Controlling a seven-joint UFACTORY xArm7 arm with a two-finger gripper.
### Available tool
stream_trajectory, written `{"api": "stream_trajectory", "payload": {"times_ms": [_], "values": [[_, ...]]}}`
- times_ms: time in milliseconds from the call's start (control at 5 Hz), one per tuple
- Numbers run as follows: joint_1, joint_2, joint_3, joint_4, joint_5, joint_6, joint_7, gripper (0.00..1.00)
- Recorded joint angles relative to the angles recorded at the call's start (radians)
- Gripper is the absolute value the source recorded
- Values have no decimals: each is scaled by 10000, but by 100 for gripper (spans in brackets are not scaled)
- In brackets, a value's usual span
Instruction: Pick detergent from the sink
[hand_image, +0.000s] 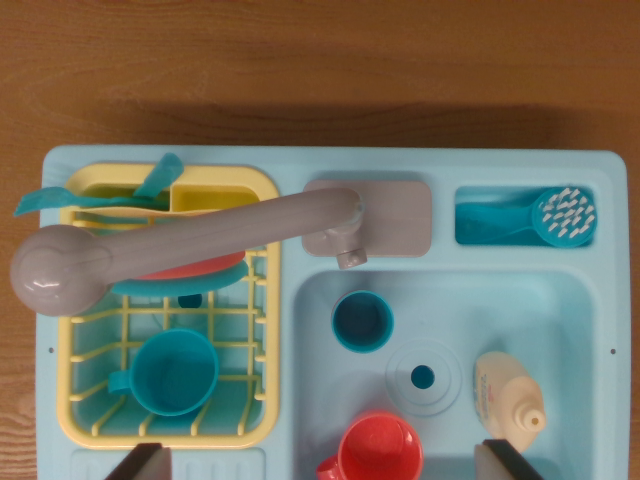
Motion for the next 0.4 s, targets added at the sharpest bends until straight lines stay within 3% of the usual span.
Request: {"api": "stream_trajectory", "payload": {"times_ms": [400], "values": [[-16, 13, -15, -63, 8, -68, -45, 0]]}}
